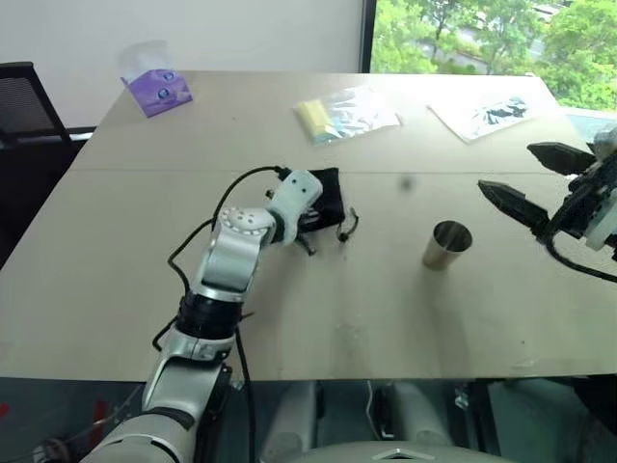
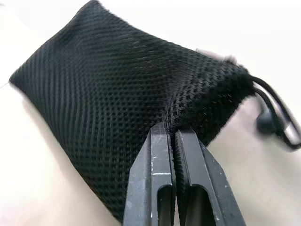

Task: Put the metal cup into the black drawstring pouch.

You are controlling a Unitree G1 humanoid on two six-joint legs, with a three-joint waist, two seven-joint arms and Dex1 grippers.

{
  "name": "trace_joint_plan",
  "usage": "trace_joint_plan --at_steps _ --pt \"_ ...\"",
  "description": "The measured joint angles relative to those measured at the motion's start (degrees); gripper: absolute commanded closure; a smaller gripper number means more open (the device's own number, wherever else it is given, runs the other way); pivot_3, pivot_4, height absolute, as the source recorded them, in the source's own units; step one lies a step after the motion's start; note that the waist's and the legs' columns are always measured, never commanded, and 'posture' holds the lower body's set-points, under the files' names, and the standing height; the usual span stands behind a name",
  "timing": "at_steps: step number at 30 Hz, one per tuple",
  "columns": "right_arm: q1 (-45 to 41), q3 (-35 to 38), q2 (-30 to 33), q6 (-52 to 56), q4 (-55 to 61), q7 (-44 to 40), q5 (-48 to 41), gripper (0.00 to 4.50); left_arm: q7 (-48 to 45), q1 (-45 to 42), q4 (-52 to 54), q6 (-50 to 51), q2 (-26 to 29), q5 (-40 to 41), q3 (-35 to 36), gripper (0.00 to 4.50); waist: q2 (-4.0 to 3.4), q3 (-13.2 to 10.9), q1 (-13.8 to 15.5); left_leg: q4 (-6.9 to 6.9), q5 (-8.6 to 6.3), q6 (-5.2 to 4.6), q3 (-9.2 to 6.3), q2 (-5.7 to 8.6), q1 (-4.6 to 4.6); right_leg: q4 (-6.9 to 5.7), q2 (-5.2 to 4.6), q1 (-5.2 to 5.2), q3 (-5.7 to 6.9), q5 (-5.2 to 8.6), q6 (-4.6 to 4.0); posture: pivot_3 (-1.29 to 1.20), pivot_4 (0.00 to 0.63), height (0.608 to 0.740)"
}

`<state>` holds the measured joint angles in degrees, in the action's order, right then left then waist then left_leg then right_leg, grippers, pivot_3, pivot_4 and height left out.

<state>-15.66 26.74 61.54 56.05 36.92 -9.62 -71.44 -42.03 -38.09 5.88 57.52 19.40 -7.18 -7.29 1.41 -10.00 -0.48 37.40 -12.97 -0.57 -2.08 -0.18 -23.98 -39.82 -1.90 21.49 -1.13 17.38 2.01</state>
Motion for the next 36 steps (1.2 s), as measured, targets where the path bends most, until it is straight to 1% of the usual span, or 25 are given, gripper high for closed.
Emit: trace_joint_plan --at_steps 1,3,5,7,10,14,17,21,24,27,28,29,30,31,33,34,35,36 --pt "-1.66 -1.68 2.74 2.25 -0.92 0.85 -0.87 0.0 0.17 -1.31 0.32 2.66 0.07 0.91 0.18 4.41 -0.04 -0.02 -0.11 -0.02 0.0 -0.01 0.05 0.01 0.0 0.0 0.0 0.04 -0.04 0.0 0.0 0.0 0.15 0.74" --pt "-4.06 -3.92 5.91 5.11 -1.53 2.85 -0.67 0.0 0.83 -3.0 0.51 6.61 -0.22 2.32 0.59 4.41 -0.04 -0.02 -0.17 -0.02 0.0 -0.01 0.03 -0.01 0.0 -0.02 0.01 0.06 -0.04 0.0 0.0 0.0 0.15 0.74" --pt "-7.03 -6.12 7.66 7.75 -3.3 5.32 0.25 0.0 1.81 -4.56 0.96 11.61 -1.64 4.3 2.34 4.41 -0.04 -0.02 -0.28 -0.02 0.0 -0.01 0.04 -0.02 0.01 -0.01 0.01 0.07 -0.05 0.01 0.0 0.0 0.15 0.74" --pt "-9.16 -9.15 7.77 10.52 -6.89 6.2 1.39 0.0 2.16 -6.35 1.17 17.67 -2.81 7.5 4.0 4.41 -0.02 -0.02 -0.28 -0.02 0.0 0.0 0.05 -0.02 0.0 0.0 0.04 0.07 -0.07 0.01 0.01 0.0 0.15 0.74" --pt "-9.99 -13.28 7.37 13.8 -10.49 6.06 2.65 0.0 2.65 -7.99 1.21 24.16 -3.01 10.6 5.1 4.41 -0.03 -0.02 -0.28 -0.04 0.0 0.0 0.08 -0.02 -0.01 -0.01 0.05 0.1 -0.1 0.01 0.01 0.0 0.15 0.74" --pt "-12.98 -17.07 5.19 16.76 -13.35 4.58 4.67 0.0 4.25 -9.53 1.05 33.17 -6.16 15.29 9.46 4.41 -0.03 -0.02 -0.32 -0.04 0.0 0.0 0.1 -0.02 -0.01 -0.01 0.06 0.14 -0.12 0.01 0.01 0.0 0.15 0.74" --pt "-15.71 -18.39 3.45 18.37 -14.59 3.3 5.87 0.0 6.15 -10.38 -0.19 34.67 -7.13 17.41 11.27 4.41 -0.03 -0.02 -0.32 -0.04 0.0 0.01 0.1 -0.03 -0.01 -0.02 0.04 0.14 -0.13 0.01 0.01 0.0 0.15 0.74" --pt "-18.51 -20.05 1.4 20.86 -16.63 0.84 7.02 0.0 8.38 -11.22 -0.97 34.84 -6.86 19.86 11.77 4.41 -0.03 -0.02 -0.23 -0.05 0.0 0.02 0.1 -0.03 -0.02 0.0 0.01 0.16 -0.14 0.01 0.01 0.0 0.15 0.74" --pt "-19.25 -21.46 1.15 22.12 -17.0 -1.13 7.24 0.0 9.15 -11.43 -0.98 34.84 -6.77 20.88 11.79 4.41 -0.03 -0.02 -0.21 -0.05 0.0 0.02 0.11 -0.03 -0.02 -0.01 -0.01 0.16 -0.15 0.01 0.01 0.0 0.15 0.74" --pt "-19.81 -24.66 0.71 23.48 -17.02 -4.54 8.29 0.0 10.53 -11.46 -1.17 34.86 -6.65 22.13 11.91 4.41 -0.03 -0.02 -0.22 -0.06 0.0 0.02 0.1 -0.03 -0.05 0.0 -0.02 0.2 -0.15 0.01 0.01 0.0 0.15 0.74" --pt "-19.85 -26.61 -0.34 23.63 -17.13 -5.87 9.25 0.0 11.16 -11.46 -1.22 34.87 -6.71 22.83 11.95 4.41 -0.03 -0.02 -0.28 -0.06 0.0 0.02 0.11 -0.03 -0.05 0.0 -0.03 0.21 -0.16 0.01 0.01 0.0 0.15 0.74" --pt "-20.53 -29.05 -1.88 23.58 -18.54 -7.05 11.23 0.26 11.97 -11.43 -1.19 34.88 -6.95 23.54 12.43 4.47 -0.03 -0.02 -0.33 -0.05 0.0 0.02 0.12 -0.03 -0.04 -0.01 -0.03 0.21 -0.17 0.0 0.02 0.0 0.15 0.74" --pt "-20.71 -29.63 -2.34 23.53 -19.1 -7.41 11.85 0.54 12.27 -11.43 -1.19 34.89 -7.02 23.82 12.55 4.5 -0.03 -0.02 -0.32 -0.05 0.0 0.02 0.13 -0.03 -0.04 -0.02 -0.03 0.22 -0.17 0.0 0.02 0.0 0.15 0.74" --pt "-21.03 -31.29 -3.05 23.42 -20.19 -8.27 13.6 0.62 12.81 -11.32 -1.18 34.89 -7.14 24.83 13.25 4.5 -0.03 -0.03 -0.26 -0.06 0.01 0.03 0.12 -0.03 -0.05 -0.02 -0.03 0.23 -0.16 0.0 0.01 0.0 0.15 0.74" --pt "-21.92 -33.38 -3.83 22.62 -21.57 -10.03 16.43 1.46 13.94 -11.01 -1.07 34.89 -7.08 25.86 14.13 4.5 -0.04 -0.03 -0.29 -0.06 0.01 0.03 0.13 -0.03 -0.06 -0.01 -0.03 0.25 -0.17 0.0 0.02 0.0 0.15 0.74" --pt "-22.41 -35.33 -4.65 21.96 -22.94 -11.6 19.33 2.0 14.73 -10.43 -0.92 34.89 -6.85 27.67 14.51 4.5 -0.04 -0.03 -0.28 -0.06 0.01 0.03 0.12 -0.03 -0.06 -0.01 -0.05 0.25 -0.17 0.0 0.02 0.0 0.15 0.74" --pt "-22.41 -35.42 -4.7 21.92 -23.05 -11.69 19.45 2.23 14.74 -10.4 -0.92 34.89 -6.86 27.73 14.53 4.5 -0.04 -0.03 -0.27 -0.06 0.01 0.04 0.12 -0.03 -0.06 -0.01 -0.06 0.26 -0.17 0.0 0.02 0.0 0.15 0.74" --pt "-22.51 -36.2 -5.04 21.51 -23.58 -12.67 20.71 2.84 14.97 -10.09 -0.92 34.89 -6.87 28.39 14.95 4.5 -0.04 -0.03 -0.26 -0.06 0.01 0.04 0.12 -0.03 -0.07 -0.01 -0.05 0.26 -0.16 0.0 0.01 0.0 0.15 0.74"
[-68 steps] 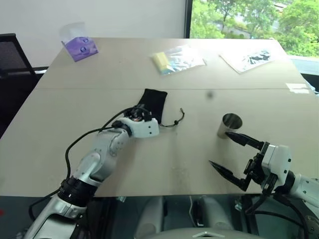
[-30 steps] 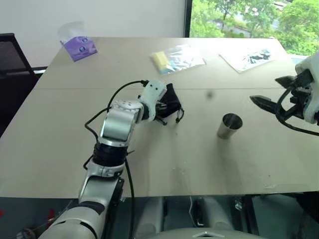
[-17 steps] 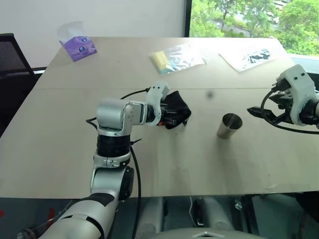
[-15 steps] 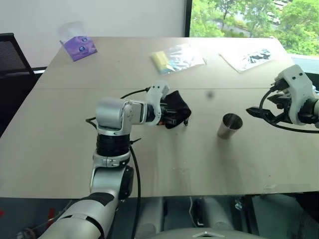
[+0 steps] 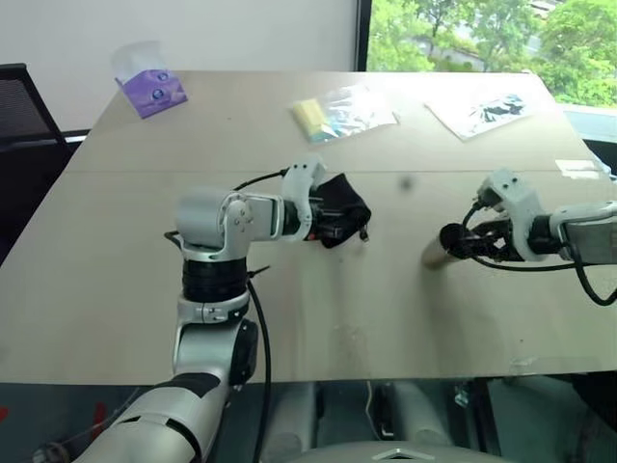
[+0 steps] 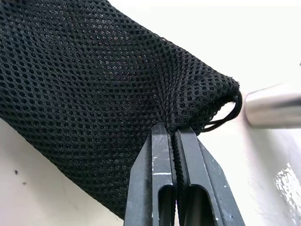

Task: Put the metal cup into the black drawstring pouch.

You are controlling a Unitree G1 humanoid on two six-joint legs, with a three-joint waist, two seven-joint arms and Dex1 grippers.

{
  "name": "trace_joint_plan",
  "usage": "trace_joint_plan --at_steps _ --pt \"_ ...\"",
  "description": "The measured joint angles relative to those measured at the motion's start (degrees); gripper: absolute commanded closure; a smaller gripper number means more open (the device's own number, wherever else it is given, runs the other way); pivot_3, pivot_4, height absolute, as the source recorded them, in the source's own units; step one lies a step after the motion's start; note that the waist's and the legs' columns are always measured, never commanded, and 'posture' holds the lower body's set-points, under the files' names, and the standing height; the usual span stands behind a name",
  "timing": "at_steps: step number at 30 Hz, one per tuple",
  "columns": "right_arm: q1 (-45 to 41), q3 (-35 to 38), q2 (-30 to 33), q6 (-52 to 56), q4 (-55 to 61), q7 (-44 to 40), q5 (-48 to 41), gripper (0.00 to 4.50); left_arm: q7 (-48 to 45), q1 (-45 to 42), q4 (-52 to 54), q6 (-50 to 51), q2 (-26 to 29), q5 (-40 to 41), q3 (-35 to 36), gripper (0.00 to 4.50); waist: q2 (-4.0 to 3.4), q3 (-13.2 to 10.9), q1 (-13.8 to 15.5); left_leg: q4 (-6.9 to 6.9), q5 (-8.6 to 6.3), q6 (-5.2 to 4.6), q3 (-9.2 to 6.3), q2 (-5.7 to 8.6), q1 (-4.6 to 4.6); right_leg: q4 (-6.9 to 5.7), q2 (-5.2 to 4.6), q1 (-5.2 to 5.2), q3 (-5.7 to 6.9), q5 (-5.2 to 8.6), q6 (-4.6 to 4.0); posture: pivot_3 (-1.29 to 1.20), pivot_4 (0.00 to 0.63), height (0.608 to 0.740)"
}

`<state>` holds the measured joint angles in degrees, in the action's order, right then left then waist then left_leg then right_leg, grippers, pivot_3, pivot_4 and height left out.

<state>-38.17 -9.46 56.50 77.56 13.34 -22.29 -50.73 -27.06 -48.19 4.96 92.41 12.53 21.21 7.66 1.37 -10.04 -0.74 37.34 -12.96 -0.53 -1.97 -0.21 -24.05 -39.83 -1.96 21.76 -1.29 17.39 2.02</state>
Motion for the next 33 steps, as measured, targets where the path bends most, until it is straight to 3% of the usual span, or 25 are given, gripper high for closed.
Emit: trace_joint_plan --at_steps 1,4,6,9,12,15,18,22,27,33 --pt "-0.27 -0.85 -0.39 -0.54 -0.46 -0.85 1.31 3.08 0.3 0.11 -0.01 0.0 -0.53 0.84 1.41 4.5 0.0 0.0 0.0 0.0 0.01 0.01 0.0 0.0 -0.01 0.0 0.0 0.01 0.0 0.0 0.0 0.0 0.15 0.74" --pt "-0.4 -1.07 -0.8 -1.92 -0.59 -3.42 3.63 4.47 1.23 -0.47 -1.65 0.0 -1.68 3.27 4.75 4.5 0.0 0.0 0.04 0.01 0.01 0.01 -0.01 0.0 -0.01 0.0 -0.01 0.01 0.03 0.0 0.0 0.0 0.15 0.74" --pt "-0.11 0.18 -1.05 -2.4 1.05 -4.29 3.92 4.47 1.13 -1.12 -3.48 0.0 -0.31 5.13 4.72 4.5 0.0 0.0 0.03 0.0 0.01 0.01 -0.03 0.0 -0.02 0.0 0.0 0.01 0.03 0.0 0.0 0.0 0.15 0.74" --pt "4.74 8.2 -4.17 -3.92 4.71 -4.12 2.2 4.47 1.1 -2.86 -7.58 0.0 0.61 8.9 4.93 4.5 0.01 0.0 0.2 -0.01 0.02 0.04 -0.05 0.02 -0.07 0.01 -0.02 0.02 0.07 0.0 0.01 0.0 0.15 0.74" --pt "12.84 20.23 -14.06 -5.19 13.4 0.3 -3.68 4.47 1.12 -6.24 -14.41 0.0 1.78 13.57 3.96 4.5 0.02 0.01 0.22 0.06 0.13 0.23 -0.18 0.0 -0.21 0.01 -0.05 0.05 0.19 -0.01 0.01 0.0 0.15 0.74" --pt "19.29 25.9 -24.13 -8.24 20.62 6.23 -8.46 4.47 2.08 -9.49 -21.64 0.0 1.99 17.82 3.09 4.5 0.02 0.01 0.13 0.06 0.13 0.23 -0.19 0.03 -0.19 0.0 -0.05 0.05 0.19 -0.01 0.01 0.0 0.15 0.74" --pt "22.27 26.23 -28.75 -10.79 23.72 9.8 -9.96 4.47 2.68 -11.62 -26.22 0.0 2.14 20.1 2.48 4.5 0.0 0.0 -0.08 0.05 0.13 0.22 -0.09 0.05 -0.13 -0.05 0.02 0.07 0.19 -0.01 0.02 0.0 0.15 0.74" --pt "26.11 21.89 -40.04 -18.74 25.22 15.67 -5.56 4.47 3.04 -15.3 -30.81 -0.01 2.57 22.44 -2.3 4.5 -0.02 0.01 -0.25 -0.04 0.13 0.23 -0.01 0.04 -0.02 -0.08 0.1 0.08 0.15 -0.01 0.01 0.0 0.15 0.74" --pt "28.79 16.98 -43.89 -26.14 21.99 16.46 1.31 4.47 3.28 -16.27 -33.29 -0.28 4.41 22.84 -4.5 4.5 -0.02 0.0 -0.29 -0.09 0.14 0.24 0.05 0.04 0.06 -0.09 0.14 0.08 0.12 0.0 0.01 0.0 0.15 0.74" --pt "33.42 9.08 -44.24 -34.12 13.1 14.71 13.01 4.47 4.2 -16.18 -33.7 -0.2 5.15 24.28 -5.67 4.5 -0.02 0.0 0.01 -0.09 0.14 0.24 0.05 0.07 0.06 -0.04 0.1 0.04 0.14 0.0 0.01 0.0 0.15 0.74"
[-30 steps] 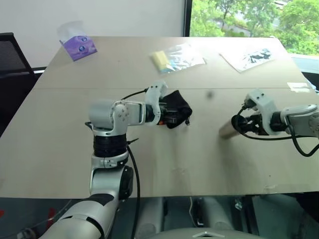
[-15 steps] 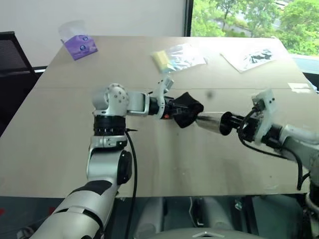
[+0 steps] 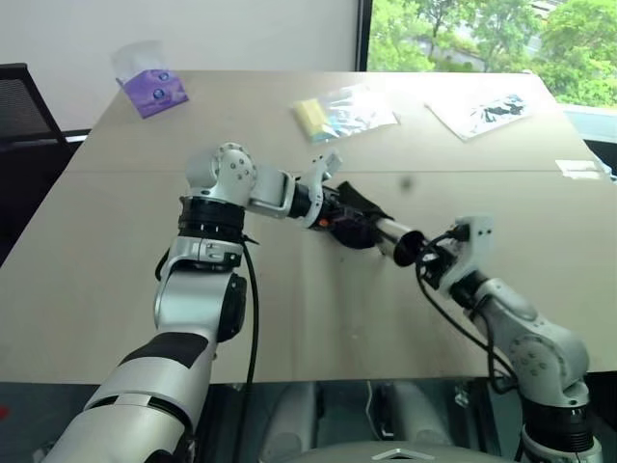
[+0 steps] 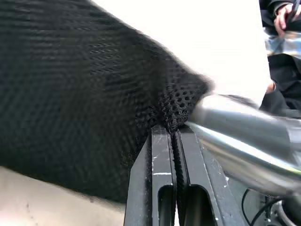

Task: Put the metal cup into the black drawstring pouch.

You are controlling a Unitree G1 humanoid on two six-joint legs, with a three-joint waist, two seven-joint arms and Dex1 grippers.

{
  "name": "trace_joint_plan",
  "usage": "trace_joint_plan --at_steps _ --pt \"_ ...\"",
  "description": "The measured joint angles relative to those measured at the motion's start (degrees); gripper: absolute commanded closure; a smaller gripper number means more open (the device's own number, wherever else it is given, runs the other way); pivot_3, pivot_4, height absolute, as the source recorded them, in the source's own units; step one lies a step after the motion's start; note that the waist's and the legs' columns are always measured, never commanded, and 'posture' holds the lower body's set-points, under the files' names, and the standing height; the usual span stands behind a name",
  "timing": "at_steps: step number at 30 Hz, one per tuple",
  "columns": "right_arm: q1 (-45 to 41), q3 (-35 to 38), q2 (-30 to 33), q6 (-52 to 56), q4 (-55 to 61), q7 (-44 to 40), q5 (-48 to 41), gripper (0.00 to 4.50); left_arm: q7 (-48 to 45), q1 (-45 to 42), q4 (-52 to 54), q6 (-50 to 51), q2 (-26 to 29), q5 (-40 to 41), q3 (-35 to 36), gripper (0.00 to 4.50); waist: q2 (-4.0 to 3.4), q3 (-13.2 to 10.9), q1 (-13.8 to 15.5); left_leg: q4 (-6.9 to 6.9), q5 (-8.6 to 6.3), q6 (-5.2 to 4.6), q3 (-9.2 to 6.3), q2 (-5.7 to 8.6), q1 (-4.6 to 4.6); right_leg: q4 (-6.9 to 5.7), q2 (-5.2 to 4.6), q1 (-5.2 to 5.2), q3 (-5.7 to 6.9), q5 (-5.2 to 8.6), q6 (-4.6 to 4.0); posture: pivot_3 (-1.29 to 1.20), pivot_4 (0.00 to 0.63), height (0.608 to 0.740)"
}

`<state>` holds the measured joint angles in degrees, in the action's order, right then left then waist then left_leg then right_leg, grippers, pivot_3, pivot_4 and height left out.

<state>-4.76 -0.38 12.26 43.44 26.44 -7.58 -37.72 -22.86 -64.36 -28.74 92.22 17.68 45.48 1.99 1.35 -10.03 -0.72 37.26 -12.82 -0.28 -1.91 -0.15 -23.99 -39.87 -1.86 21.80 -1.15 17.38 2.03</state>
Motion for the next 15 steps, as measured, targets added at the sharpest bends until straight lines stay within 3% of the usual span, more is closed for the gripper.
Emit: trace_joint_plan --at_steps 9,13,15 --pt "-4.42 -12.23 -0.91 -13.75 -10.42 -3.27 17.41 4.47 2.06 4.18 6.31 -0.3 0.8 5.59 -2.35 4.5 -0.02 0.05 -1.39 -0.03 0.01 0.02 0.06 -0.05 0.2 -0.1 0.0 -0.04 -0.16 0.0 0.0 0.0 0.15 0.74" --pt "-5.48 -10.25 -4.46 -15.51 -13.85 -3.95 16.92 4.47 1.83 5.36 10.18 -0.2 3.47 9.1 -4.4 4.5 -0.01 0.05 -1.4 -0.02 0.01 0.03 -0.01 -0.06 0.2 -0.1 -0.09 -0.08 -0.3 -0.01 -0.01 0.0 0.15 0.74" --pt "-6.5 -4.08 -10.76 -14.74 -17.37 -3.43 10.59 4.47 1.84 6.21 11.92 -0.23 5.84 12.51 -5.36 4.5 -0.03 0.03 -1.51 -0.04 0.02 0.06 0.0 -0.1 0.19 -0.13 -0.14 -0.06 -0.33 -0.02 -0.03 0.0 0.15 0.74"
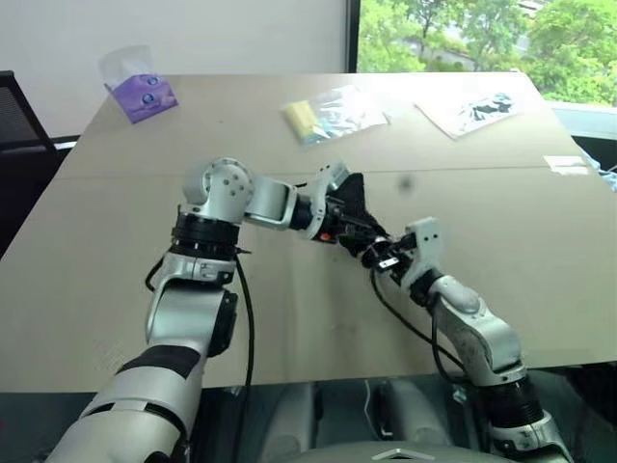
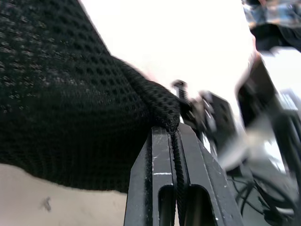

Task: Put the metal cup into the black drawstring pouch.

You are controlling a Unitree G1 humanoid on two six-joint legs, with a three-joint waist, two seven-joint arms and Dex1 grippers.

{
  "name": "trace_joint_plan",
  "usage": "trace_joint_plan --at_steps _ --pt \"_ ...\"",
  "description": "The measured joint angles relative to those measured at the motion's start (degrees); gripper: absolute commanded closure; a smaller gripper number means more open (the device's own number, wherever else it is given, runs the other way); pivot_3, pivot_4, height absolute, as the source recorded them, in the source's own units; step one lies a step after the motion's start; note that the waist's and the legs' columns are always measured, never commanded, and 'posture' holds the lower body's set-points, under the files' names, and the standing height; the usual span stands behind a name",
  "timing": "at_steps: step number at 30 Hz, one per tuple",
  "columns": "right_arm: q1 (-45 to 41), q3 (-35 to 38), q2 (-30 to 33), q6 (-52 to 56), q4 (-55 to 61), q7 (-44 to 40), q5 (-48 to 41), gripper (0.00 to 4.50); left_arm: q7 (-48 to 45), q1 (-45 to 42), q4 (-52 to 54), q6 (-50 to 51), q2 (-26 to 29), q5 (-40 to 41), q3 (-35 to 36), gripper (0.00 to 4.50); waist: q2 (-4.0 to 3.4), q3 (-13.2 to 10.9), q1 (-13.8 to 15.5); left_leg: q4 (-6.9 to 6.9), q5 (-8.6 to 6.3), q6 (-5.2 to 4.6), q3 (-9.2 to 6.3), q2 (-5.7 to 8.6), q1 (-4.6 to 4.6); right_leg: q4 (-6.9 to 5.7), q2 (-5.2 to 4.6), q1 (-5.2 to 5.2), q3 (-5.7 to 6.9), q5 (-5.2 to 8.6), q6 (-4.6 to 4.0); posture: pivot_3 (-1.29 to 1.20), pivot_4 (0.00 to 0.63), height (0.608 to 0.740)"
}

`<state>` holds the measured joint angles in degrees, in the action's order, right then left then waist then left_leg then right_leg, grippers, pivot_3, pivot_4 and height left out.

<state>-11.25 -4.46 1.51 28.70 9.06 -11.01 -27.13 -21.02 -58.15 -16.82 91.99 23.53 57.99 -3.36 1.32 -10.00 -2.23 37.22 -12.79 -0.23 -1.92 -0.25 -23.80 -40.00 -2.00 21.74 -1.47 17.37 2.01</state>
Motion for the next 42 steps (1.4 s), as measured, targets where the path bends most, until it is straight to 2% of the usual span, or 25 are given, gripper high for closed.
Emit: trace_joint_plan --at_steps 3,6,9,10,13,14,18,21,22,23,26,29,34,36,37,40,42 --pt "-3.31 7.61 -4.51 0.68 -2.7 0.3 -7.85 4.47 0.96 0.35 1.09 -0.17 1.84 2.51 0.14 4.5 0.0 -0.01 0.11 0.0 0.0 0.0 0.0 0.02 -0.02 0.03 -0.03 0.02 0.02 0.0 0.0 0.0 0.15 0.74" --pt "-5.78 5.89 -2.94 0.16 -4.68 -0.25 -5.34 4.47 2.57 0.66 1.82 -0.13 0.42 2.78 1.37 4.5 0.0 -0.01 0.42 0.0 0.0 -0.01 -0.01 0.1 -0.06 0.06 0.02 0.03 0.06 0.0 0.0 0.0 0.15 0.74" --pt "-10.03 -4.14 2.89 -3.17 -8.31 -1.19 7.43 4.47 4.9 0.17 1.37 0.08 -3.03 2.59 3.66 4.5 0.0 -0.03 0.24 0.0 0.0 -0.01 0.03 0.14 -0.07 0.06 0.12 0.06 0.07 0.0 0.01 0.0 0.15 0.74" --pt "-12.83 -9.37 5.28 -6.15 -10.11 -1.24 14.27 4.47 5.81 -0.48 1.19 0.12 -3.77 2.59 4.27 4.5 0.0 -0.03 -0.05 -0.01 0.0 0.0 0.05 0.14 -0.06 0.04 0.17 0.09 0.09 0.01 0.01 0.0 0.15 0.74" --pt "-16.33 -13.88 7.11 -11.86 -13.2 -1.11 23.18 4.47 7.21 -1.64 1.17 0.25 -3.87 2.76 5.99 4.5 0.0 -0.03 -0.23 -0.11 0.01 0.02 0.04 0.06 -0.03 0.05 0.17 0.1 0.08 0.01 0.01 0.0 0.15 0.74" --pt "-16.72 -13.71 6.58 -13.01 -14.28 -1.23 23.61 4.47 7.43 -1.62 1.17 0.25 -3.73 2.83 6.28 4.5 0.0 -0.03 -0.22 -0.11 0.01 0.03 0.03 0.05 -0.03 0.06 0.14 0.1 0.06 0.01 0.01 0.0 0.15 0.74" --pt "-16.76 -7.44 -0.68 -12.18 -16.91 -4.43 16.19 4.47 7.71 -1.2 2.21 0.06 -3.26 3.01 7.84 4.5 0.0 -0.03 -0.1 -0.12 0.02 0.06 0.02 0.02 -0.09 0.13 0.0 0.1 0.05 0.0 0.0 0.0 0.15 0.74" --pt "-16.83 -6.3 -0.59 -10.19 -16.58 -6.03 14.95 4.47 7.63 0.42 3.48 0.05 -3.3 2.96 8.85 4.5 0.0 -0.03 0.16 -0.09 0.02 0.05 0.02 0.11 -0.06 0.14 -0.01 0.05 0.06 0.0 0.01 0.0 0.15 0.74" --pt "-16.74 -6.37 0.64 -8.34 -15.6 -6.49 15.18 3.79 7.59 1.73 3.35 0.15 -3.23 2.88 10.0 4.5 -0.01 -0.04 0.27 -0.07 0.02 0.05 -0.01 0.12 -0.08 0.12 0.01 0.06 0.08 0.0 0.01 0.0 0.15 0.74" --pt "-16.69 -6.31 1.08 -7.39 -14.72 -6.79 15.12 3.57 7.4 2.33 3.05 0.22 -3.29 2.93 10.27 4.5 -0.01 -0.04 0.3 -0.06 0.02 0.05 -0.03 0.12 -0.08 0.11 0.0 0.06 0.08 0.0 0.01 0.0 0.15 0.74" --pt "-15.18 -5.91 3.54 -3.61 -8.35 -8.28 14.07 2.27 5.57 3.25 0.81 0.41 -1.62 3.16 12.37 4.5 -0.01 -0.04 0.15 -0.07 0.02 0.06 -0.07 0.08 -0.08 0.09 0.02 0.06 0.1 0.0 0.0 0.0 0.15 0.74" --pt "-12.08 -5.78 7.54 2.23 0.04 -9.86 12.7 0.92 2.2 3.33 -2.09 -0.31 2.81 0.32 13.05 4.5 -0.01 -0.04 -0.11 -0.12 0.02 0.06 -0.02 0.09 -0.05 0.09 0.09 0.08 0.2 0.01 0.0 0.0 0.15 0.74" --pt "-9.79 -4.39 12.41 10.32 13.26 -12.54 7.37 0.92 -6.65 3.75 -4.05 -3.78 7.36 -3.09 11.15 4.5 -0.02 -0.05 0.07 -0.12 0.02 0.05 -0.02 0.11 -0.07 0.13 0.08 0.07 0.25 0.01 0.0 0.0 0.15 0.74" --pt "-9.62 -0.99 14.49 13.72 18.97 -13.81 3.06 0.42 -10.8 4.15 -4.08 -5.02 9.43 -4.58 9.48 4.5 -0.02 -0.05 0.19 -0.12 0.02 0.05 -0.03 0.1 -0.07 0.14 0.06 0.06 0.26 0.01 0.0 0.0 0.15 0.74" --pt "-9.32 0.43 15.52 14.48 21.26 -14.72 0.94 0.04 -12.53 4.33 -4.08 -5.82 9.97 -5.24 8.72 4.5 -0.02 -0.05 0.24 -0.12 0.01 0.04 -0.04 0.1 -0.07 0.14 0.06 0.05 0.26 0.01 0.0 0.0 0.15 0.74" --pt "-8.62 2.24 17.64 16.22 26.05 -16.5 -3.18 0.04 -16.42 4.56 -4.11 -7.57 10.71 -7.13 6.63 4.5 -0.02 -0.05 0.35 -0.14 0.0 0.02 -0.06 0.1 -0.07 0.15 0.05 0.05 0.24 0.01 -0.01 0.0 0.15 0.74" --pt "-7.85 0.46 21.45 16.0 26.82 -16.55 -1.16 0.04 -19.37 4.71 -4.09 -8.46 11.88 -7.82 5.29 4.5 -0.01 -0.05 0.33 -0.13 -0.12 -0.19 -0.02 0.1 -0.07 0.16 0.06 0.05 0.25 0.01 0.0 0.0 0.15 0.74"
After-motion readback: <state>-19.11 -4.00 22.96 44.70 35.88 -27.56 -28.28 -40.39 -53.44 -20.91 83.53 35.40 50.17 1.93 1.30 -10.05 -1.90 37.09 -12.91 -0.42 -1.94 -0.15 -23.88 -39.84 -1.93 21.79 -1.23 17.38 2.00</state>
